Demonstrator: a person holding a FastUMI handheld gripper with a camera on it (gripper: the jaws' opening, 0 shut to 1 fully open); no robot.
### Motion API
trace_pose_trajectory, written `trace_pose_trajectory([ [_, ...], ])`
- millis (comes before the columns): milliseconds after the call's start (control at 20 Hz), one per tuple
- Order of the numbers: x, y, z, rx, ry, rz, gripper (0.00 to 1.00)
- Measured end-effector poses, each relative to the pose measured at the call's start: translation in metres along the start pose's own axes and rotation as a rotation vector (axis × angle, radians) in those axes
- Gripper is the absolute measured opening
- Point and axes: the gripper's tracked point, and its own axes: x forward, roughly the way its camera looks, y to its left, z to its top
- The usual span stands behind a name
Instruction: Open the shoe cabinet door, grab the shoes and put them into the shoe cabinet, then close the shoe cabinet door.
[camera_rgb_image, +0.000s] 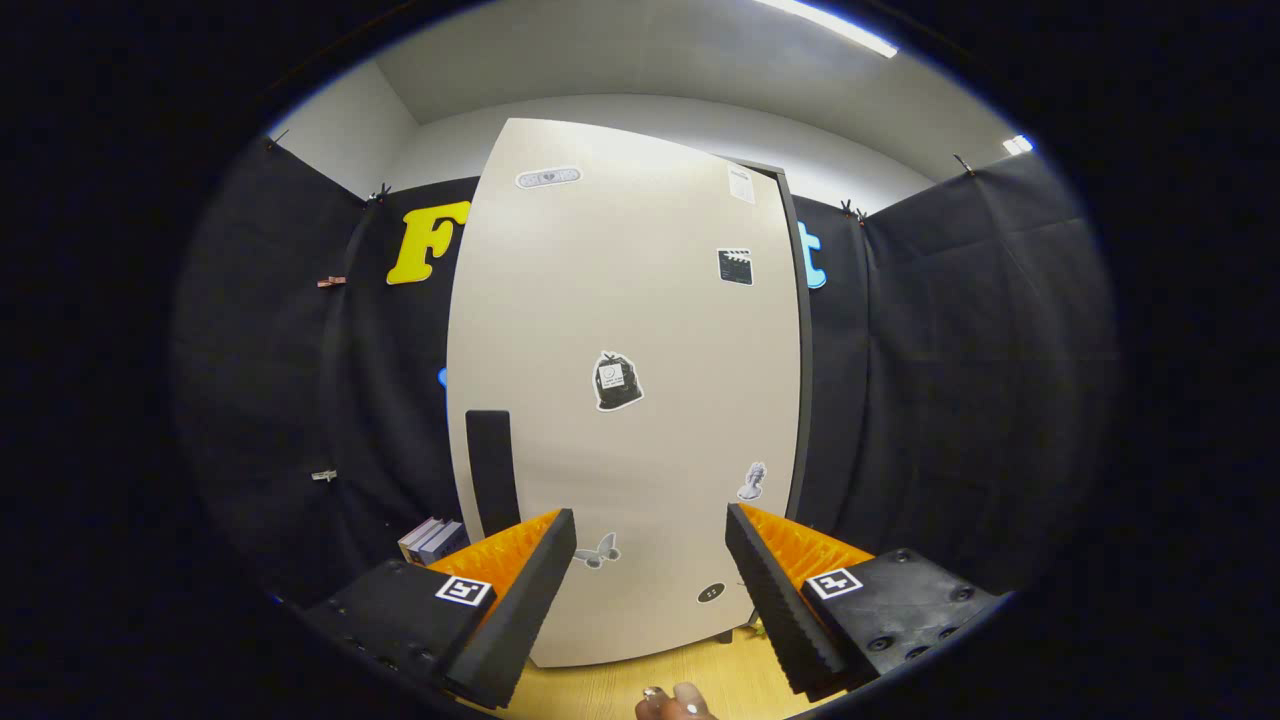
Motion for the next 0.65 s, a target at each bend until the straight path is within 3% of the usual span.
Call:
trace_pose_trajectory([
  [650,0.0005,0.0028,-0.0026,-0.012,0.013,0.01,0.97],
])
